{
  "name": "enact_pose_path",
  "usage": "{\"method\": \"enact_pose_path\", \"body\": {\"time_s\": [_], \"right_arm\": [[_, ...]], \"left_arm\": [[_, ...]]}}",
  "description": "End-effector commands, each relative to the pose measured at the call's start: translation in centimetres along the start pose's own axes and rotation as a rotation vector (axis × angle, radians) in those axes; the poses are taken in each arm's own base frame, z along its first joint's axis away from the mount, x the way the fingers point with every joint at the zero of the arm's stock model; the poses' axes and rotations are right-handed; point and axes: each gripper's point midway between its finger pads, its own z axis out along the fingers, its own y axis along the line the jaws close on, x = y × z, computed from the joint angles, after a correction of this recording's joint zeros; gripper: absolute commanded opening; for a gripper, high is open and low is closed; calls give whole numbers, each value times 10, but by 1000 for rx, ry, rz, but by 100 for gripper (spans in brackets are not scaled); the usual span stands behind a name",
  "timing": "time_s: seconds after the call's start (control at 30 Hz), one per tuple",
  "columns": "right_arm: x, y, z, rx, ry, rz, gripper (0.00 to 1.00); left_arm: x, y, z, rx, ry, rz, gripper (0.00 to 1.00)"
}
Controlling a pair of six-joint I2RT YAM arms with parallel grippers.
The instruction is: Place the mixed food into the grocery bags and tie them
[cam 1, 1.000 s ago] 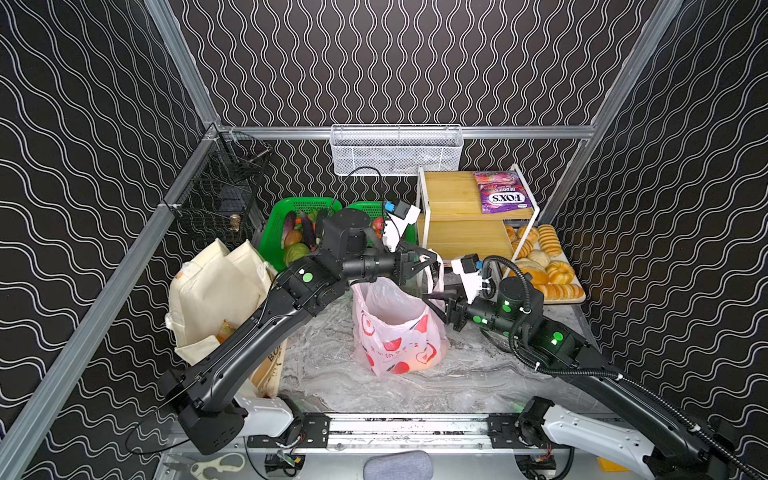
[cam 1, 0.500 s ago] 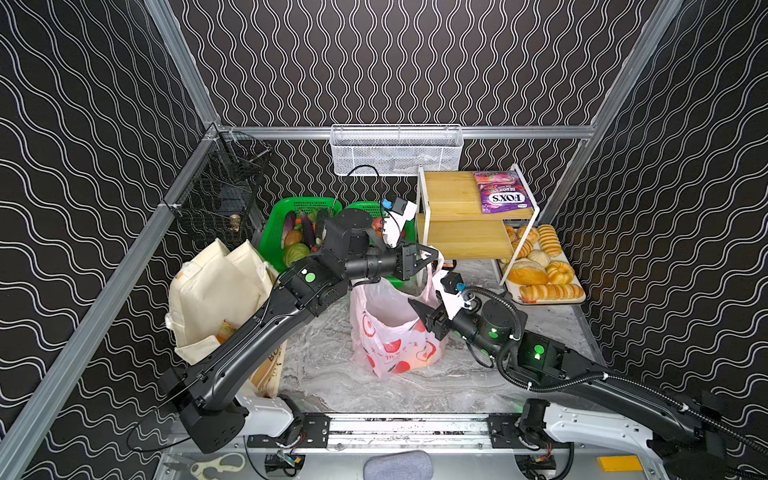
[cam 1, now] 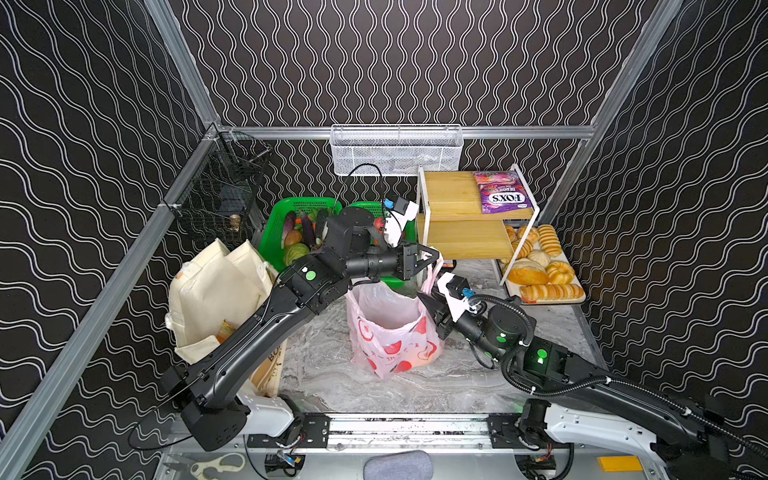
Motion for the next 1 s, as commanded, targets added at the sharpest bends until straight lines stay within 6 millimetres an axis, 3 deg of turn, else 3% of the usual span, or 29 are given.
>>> {"method": "enact_pose_path", "body": {"time_s": [0.0,0.17,0.37,0.4,0.43,0.47,0.5,0.57,0.77,0.87,0.97], "right_arm": [[-12,4,1,-22,-35,24,14],[-11,-9,-2,46,-34,118,0],[-5,-15,-15,20,-41,221,0],[-3,-15,-16,10,-37,234,0],[-2,-15,-16,0,-27,245,0],[-1,-15,-15,-4,-18,257,0],[1,-16,-15,-1,-2,273,0],[5,-23,-14,27,23,310,0],[25,-59,-18,112,85,500,0],[27,-70,-24,118,80,541,0],[25,-74,-28,120,67,546,0]], "left_arm": [[-4,-7,-2,23,-10,8,0],[-5,-5,-9,-7,-26,32,0],[-6,-8,-18,-20,-29,83,0],[-4,-10,-18,-6,-22,86,8],[-4,-13,-18,9,-16,99,22],[-3,-14,-18,17,-8,108,45],[-3,-16,-21,14,-2,120,58],[-6,-16,-28,-19,-12,163,70],[-15,0,-83,-238,-146,334,99],[-9,21,-105,-377,-158,396,99],[7,52,-115,-524,-91,427,99]]}}
